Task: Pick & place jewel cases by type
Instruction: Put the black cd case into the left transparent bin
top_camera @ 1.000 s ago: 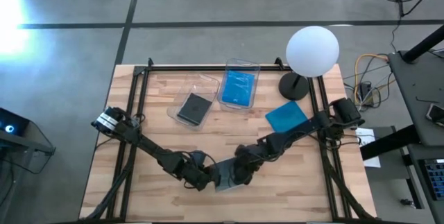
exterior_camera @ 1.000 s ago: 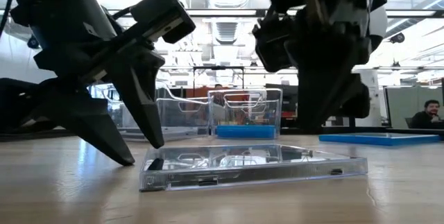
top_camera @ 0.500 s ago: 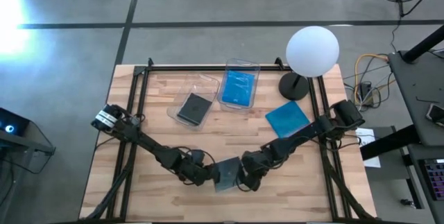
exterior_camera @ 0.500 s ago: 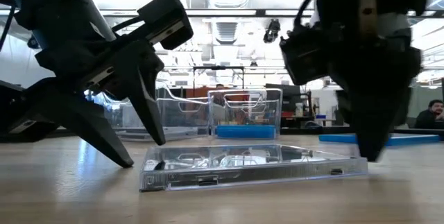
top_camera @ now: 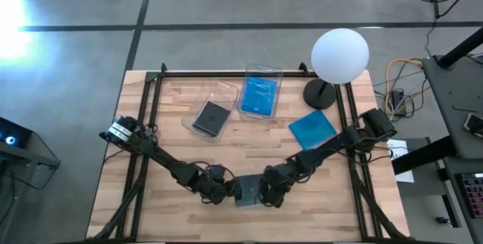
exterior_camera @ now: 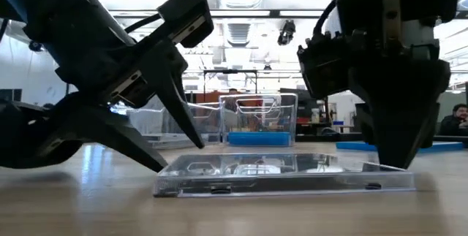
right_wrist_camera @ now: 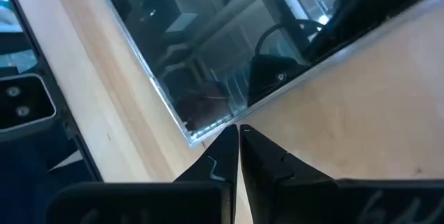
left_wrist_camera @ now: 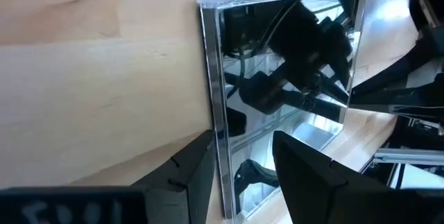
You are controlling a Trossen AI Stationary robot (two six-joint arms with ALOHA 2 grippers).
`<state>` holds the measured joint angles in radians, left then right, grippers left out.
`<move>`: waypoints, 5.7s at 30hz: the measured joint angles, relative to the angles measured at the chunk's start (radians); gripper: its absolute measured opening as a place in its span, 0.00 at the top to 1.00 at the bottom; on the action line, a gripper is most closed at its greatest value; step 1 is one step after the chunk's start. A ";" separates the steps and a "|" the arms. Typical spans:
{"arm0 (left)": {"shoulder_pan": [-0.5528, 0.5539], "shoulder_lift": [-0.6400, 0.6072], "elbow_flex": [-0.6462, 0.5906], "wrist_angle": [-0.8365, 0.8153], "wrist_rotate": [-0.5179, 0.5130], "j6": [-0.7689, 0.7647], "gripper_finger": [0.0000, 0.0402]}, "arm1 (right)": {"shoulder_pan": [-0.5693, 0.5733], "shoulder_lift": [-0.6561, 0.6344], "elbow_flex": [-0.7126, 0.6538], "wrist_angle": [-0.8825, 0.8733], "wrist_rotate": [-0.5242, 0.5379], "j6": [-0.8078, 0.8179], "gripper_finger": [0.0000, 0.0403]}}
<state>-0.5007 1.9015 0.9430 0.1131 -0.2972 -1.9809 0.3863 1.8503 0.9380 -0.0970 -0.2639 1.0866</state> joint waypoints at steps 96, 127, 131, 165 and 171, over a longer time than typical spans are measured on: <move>0.148 0.012 0.136 0.211 0.401 0.686 0.67 | 0.120 0.002 -0.075 0.054 -0.154 -0.059 0.97; 0.150 0.019 0.133 0.623 0.472 0.824 0.67 | 0.096 0.009 -0.047 0.172 -0.165 -0.329 0.97; 0.150 0.019 0.135 0.621 0.457 0.824 0.67 | 0.093 0.008 -0.046 0.208 -0.176 -0.323 0.97; 0.115 0.003 0.111 0.008 0.412 0.638 0.67 | 0.126 -0.110 -0.120 0.120 0.006 -0.108 0.97; 0.113 0.014 0.097 -0.023 0.388 0.459 0.67 | 0.140 -0.116 -0.144 0.122 0.005 0.054 0.97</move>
<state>-0.3877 1.9158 1.0404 0.0899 0.0912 -1.5218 0.5267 1.7344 0.7936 0.0254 -0.2588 1.1410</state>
